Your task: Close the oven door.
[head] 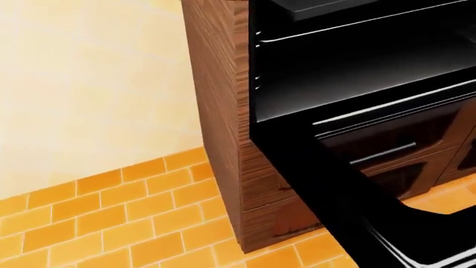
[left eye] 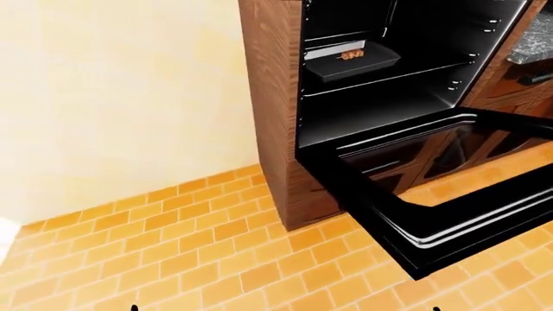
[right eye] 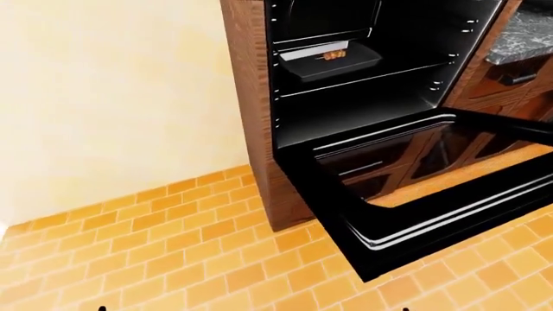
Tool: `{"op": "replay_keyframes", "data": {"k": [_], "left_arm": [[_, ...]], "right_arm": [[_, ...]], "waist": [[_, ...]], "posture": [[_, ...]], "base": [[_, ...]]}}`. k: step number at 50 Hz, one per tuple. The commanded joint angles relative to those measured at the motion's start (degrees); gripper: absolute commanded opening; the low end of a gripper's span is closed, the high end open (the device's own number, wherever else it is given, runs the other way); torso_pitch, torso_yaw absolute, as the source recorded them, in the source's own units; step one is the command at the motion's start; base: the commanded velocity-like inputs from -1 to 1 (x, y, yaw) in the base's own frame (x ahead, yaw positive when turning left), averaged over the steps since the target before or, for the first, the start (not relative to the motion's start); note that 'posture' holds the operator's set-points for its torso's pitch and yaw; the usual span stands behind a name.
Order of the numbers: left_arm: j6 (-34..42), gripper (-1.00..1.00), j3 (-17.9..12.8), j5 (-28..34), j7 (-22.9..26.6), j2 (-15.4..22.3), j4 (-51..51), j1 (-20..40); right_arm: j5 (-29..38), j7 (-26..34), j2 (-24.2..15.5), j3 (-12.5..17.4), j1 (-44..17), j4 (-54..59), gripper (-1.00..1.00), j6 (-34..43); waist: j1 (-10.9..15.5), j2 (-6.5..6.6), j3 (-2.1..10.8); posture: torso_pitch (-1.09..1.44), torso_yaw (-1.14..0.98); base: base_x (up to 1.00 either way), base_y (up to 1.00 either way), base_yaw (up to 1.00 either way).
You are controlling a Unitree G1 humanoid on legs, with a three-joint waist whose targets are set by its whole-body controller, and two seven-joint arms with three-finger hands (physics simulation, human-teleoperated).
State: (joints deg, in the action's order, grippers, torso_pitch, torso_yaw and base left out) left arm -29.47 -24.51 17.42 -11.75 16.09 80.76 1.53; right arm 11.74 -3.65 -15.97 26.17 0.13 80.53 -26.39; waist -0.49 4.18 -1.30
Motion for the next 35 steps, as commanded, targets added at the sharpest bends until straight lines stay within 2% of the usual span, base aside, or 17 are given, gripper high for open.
{"op": "replay_keyframes", "data": {"k": [1, 3, 4, 5, 7, 13, 14, 15, 16, 17, 20, 22, 23, 24, 30, 35], "left_arm": [[-0.9, 1.0, -0.2, -0.3, -0.5, 0.6, -0.9, 0.3], [-0.9, 1.0, -0.2, -0.3, -0.5, 0.6, -0.9, 0.3], [-0.9, 1.0, -0.2, -0.2, -0.5, 0.6, -0.9, 0.3], [-0.9, 1.0, -0.2, -0.2, -0.5, 0.7, -0.9, 0.3], [-0.9, 1.0, -0.2, -0.2, -0.5, 0.7, -0.9, 0.3], [-0.9, 1.0, -0.3, -0.1, -0.4, 0.7, -0.9, 0.4], [-0.8, 1.0, -0.3, 0.0, -0.4, 0.7, -0.9, 0.3], [-0.8, 1.0, -0.3, 0.0, -0.4, 0.7, -0.9, 0.4], [-0.8, 1.0, -0.3, 0.0, -0.4, 0.7, -0.9, 0.4], [-0.8, 1.0, -0.3, 0.1, -0.5, 0.7, -0.9, 0.3], [-0.9, 1.0, -0.2, 0.0, -0.5, 0.6, -0.9, 0.3], [-0.8, 1.0, -0.2, 0.0, -0.5, 0.6, -0.9, 0.3], [-0.8, 1.0, -0.2, 0.0, -0.5, 0.6, -0.9, 0.3], [-0.9, 1.0, -0.2, 0.0, -0.5, 0.6, -0.9, 0.3], [-1.0, 1.0, 0.0, -0.1, -0.6, 0.6, -0.9, 0.2], [-0.8, 1.0, 0.0, -0.2, -0.5, 0.7, -0.9, 0.3]], "right_arm": [[-0.1, -0.2, -0.6, 0.0, -0.3, -0.7, 1.0, -1.0], [-0.2, -0.4, -0.5, 0.1, -0.2, -0.7, 1.0, -1.5], [-0.2, -0.5, -0.6, 0.0, -0.2, -0.7, 1.0, -1.7], [-0.4, -0.6, -0.6, 0.1, -0.3, -0.7, 1.0, -1.8], [-0.4, -0.8, -0.6, 0.2, -0.3, -0.7, 1.0, -1.6], [0.6, -1.0, -0.2, -0.6, 0.0, -0.7, 1.0, -3.2], [5.3, -9.0, -0.3, -3.5, 0.5, -0.6, 1.0, -5.5], [4.5, -2.5, -0.4, -2.8, 0.9, -0.6, 1.0, -7.3], [4.3, -2.6, -0.2, -2.3, 0.8, -0.6, 1.0, -6.7], [5.9, -5.2, -0.4, -3.1, 0.9, -0.6, 1.0, -7.5], [4.8, -3.1, -0.4, -1.7, 0.8, -0.6, 1.0, -8.0], [4.8, -3.3, -0.3, -1.6, 0.9, -0.6, 1.0, -9.1], [4.7, -3.6, -0.2, -1.4, 0.8, -0.6, 1.0, -8.8], [5.3, -4.1, -0.3, -1.9, 0.9, -0.6, 1.0, -8.7], [5.0, -4.1, -0.5, -1.5, 0.7, -0.6, 1.0, -7.4], [3.9, -2.8, -0.4, -1.0, 0.6, -0.6, 1.0, -6.5]], "waist": [[0.1, 0.14, 1.05], [0.5, -0.82, -0.16], [0.7, -0.6, 0.03], [0.8, -0.67, -0.68], [0.2, -1.24, -0.48], [0.3, -2.81, -1.38], [0.4, -3.18, -1.49], [0.6, -3.54, -1.61], [0.7, -3.92, -1.71], [0.9, -4.36, -1.82], [1.4, -6.06, -2.2], [1.5, -8.48, -1.88], [1.7, -9.06, -1.61], [1.6, -7.04, -1.71], [0.7, -5.12, -0.29], [0.3, -4.75, 0.27]], "posture": [[0.0, 0.0], [0.0, 0.0], [0.0, 0.0], [0.0, 0.0], [0.0, 0.0], [0.0, 0.0], [0.0, 0.0], [0.0, 0.0], [0.0, 0.0], [0.0, 0.0], [0.0, 0.0], [0.0, 0.0], [0.0, 0.0], [0.0, 0.0], [0.0, 0.0], [0.0, 0.0]], "base": [[0.0, 0.33, 0.0], [0.0, 0.24, 0.0], [0.0, 0.06, 0.0], [0.0, 0.0, 0.0], [0.0, 0.0, 0.0], [0.0, 0.0, 0.0], [0.0, 0.0, 0.0], [0.0, 0.0, 0.0], [0.0, 0.0, 0.0], [0.0, 0.0, 0.0], [0.0, 0.0, 0.0], [0.0, 0.0, 0.0], [0.0, 0.0, 0.0], [0.0, 0.0, 0.0], [0.0, 0.0, 0.0], [0.0, 0.0, 0.0]]}}
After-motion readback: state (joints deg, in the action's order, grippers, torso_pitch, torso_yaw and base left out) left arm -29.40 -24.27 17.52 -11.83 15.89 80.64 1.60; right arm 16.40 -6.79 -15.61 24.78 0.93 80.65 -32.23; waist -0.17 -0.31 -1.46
